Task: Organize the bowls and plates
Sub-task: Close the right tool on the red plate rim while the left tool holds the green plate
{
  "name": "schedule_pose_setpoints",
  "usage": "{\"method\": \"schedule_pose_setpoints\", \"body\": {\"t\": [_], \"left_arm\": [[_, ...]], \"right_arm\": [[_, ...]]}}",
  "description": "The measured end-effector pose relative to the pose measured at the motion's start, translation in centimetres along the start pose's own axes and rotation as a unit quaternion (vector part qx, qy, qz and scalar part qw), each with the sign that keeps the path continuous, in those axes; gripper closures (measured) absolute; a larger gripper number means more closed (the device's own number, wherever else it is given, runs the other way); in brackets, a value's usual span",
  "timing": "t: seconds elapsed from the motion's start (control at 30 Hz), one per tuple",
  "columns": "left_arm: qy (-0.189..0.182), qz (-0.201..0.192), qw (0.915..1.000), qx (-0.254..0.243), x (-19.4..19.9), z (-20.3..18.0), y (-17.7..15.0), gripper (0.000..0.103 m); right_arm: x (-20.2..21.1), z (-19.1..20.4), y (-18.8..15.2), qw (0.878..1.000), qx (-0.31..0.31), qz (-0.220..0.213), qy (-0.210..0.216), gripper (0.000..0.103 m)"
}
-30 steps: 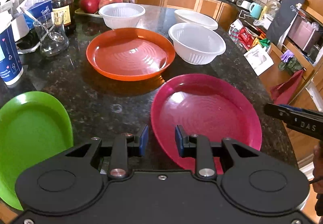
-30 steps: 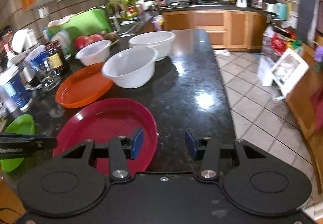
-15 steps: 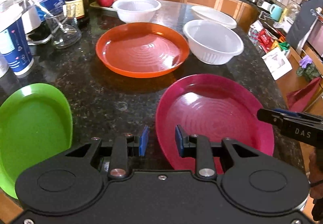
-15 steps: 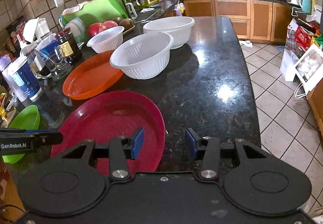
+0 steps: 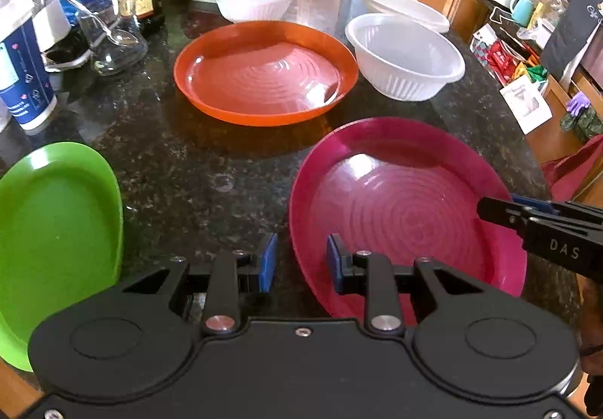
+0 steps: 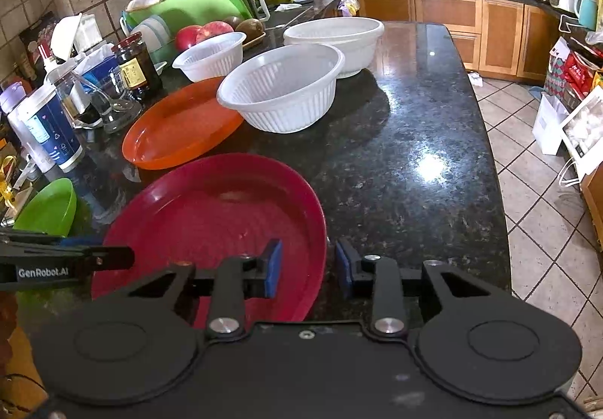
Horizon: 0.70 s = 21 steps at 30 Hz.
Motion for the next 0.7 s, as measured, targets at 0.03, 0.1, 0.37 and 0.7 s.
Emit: {"method": "schedule_pose_setpoints", "body": {"t": [0.03,0.1,0.37,0.7], "left_arm": [[-0.001,0.000,1.0000,-0.003,-0.02,-0.08,-0.01,0.066],[-0.007,0.001,0.9999,-0.008,-0.03,-0.27,-0.01,0.066],[-0.018,-0.004,0.9998,-0.002,-0.04,-0.25,0.29,0.071],[-0.026,-0.013,0.9996,0.003,0.54,0.20,-0.34,0.083]], "right_arm": [[-0.02,0.03,0.02,1.000,0.000,0.000,-0.001,0.075],[-0.13,0.16,0.01,1.000,0.002,0.000,-0.002,0.079],[-0.20,0.30,-0.16,1.000,0.008,-0.007,-0.029,0.087],[0.15,0.20,-0.69,0.999,0.001,-0.006,-0.035,0.090]]}}
Point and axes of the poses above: each gripper's, at about its wrist camera, not at the fingertips, and x roughly against the way its jaws point, z to its left, y to its top, the point moved 5 cm from there along -x, roughly the way its jaws point, and after that the axes turned 13 degrees about z, right-handed, at the moved point
